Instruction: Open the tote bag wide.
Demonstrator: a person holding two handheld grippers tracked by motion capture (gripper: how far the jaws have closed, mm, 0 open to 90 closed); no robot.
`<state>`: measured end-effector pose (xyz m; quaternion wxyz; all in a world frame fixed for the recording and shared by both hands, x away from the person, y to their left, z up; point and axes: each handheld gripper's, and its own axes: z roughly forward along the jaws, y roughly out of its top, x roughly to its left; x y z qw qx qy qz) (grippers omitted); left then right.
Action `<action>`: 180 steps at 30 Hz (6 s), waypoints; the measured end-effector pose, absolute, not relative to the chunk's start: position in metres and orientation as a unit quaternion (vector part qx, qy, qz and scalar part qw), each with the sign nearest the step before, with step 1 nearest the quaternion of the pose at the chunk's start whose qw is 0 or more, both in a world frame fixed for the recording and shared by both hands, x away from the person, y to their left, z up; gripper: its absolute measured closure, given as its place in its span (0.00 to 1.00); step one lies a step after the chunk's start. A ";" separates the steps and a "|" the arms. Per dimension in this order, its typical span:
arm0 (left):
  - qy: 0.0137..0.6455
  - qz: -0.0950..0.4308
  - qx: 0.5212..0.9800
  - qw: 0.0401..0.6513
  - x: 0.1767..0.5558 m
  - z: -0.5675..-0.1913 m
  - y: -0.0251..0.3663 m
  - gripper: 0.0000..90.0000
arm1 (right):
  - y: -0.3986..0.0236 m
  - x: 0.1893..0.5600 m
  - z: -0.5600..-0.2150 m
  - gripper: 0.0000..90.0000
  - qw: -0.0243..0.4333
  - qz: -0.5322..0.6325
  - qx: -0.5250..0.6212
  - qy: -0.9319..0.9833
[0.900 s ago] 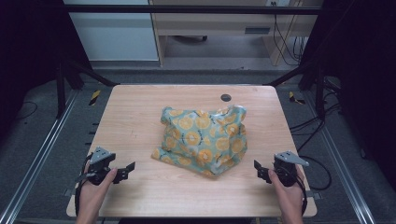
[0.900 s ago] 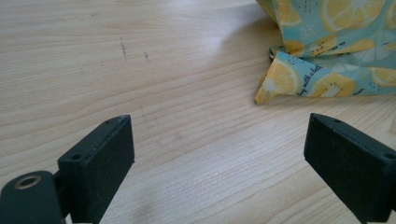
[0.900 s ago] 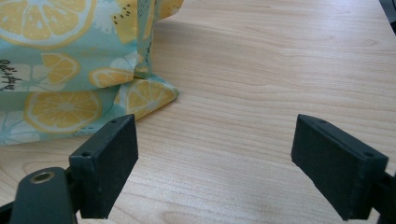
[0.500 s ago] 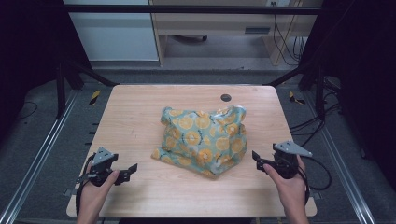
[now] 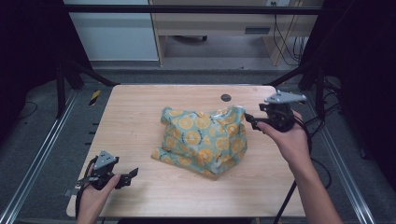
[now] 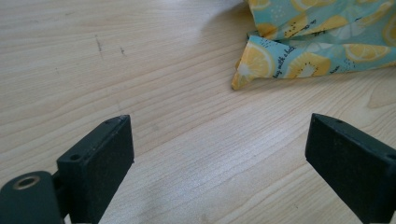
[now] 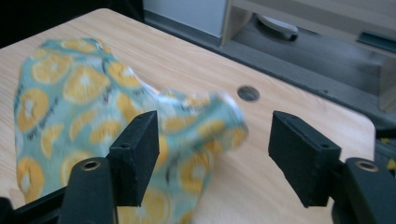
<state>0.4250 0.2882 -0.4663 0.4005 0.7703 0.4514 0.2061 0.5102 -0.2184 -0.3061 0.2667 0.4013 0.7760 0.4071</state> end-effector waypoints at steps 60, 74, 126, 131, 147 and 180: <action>0.443 0.207 0.777 0.397 0.424 -0.466 0.283 0.09 | -0.165 0.600 -0.341 0.99 0.128 0.324 0.426 0.835; 0.439 0.217 0.775 0.398 0.421 -0.464 0.283 0.10 | -0.171 0.517 -0.321 0.99 0.181 0.441 0.345 0.809; 0.311 0.267 0.817 0.405 0.456 -0.348 0.174 0.15 | -0.161 0.384 -0.454 0.99 0.076 0.424 0.247 0.868; 0.300 0.267 0.821 0.405 0.466 -0.339 0.152 0.15 | -0.163 0.384 -0.456 0.99 0.074 0.427 0.250 0.866; 0.281 0.201 0.834 0.430 0.447 -0.363 0.157 0.97 | -0.170 0.389 -0.459 0.99 0.079 0.433 0.270 0.856; 0.224 0.174 0.884 0.371 0.391 -0.466 0.209 0.98 | -0.183 0.396 -0.407 0.55 0.134 0.446 0.283 0.839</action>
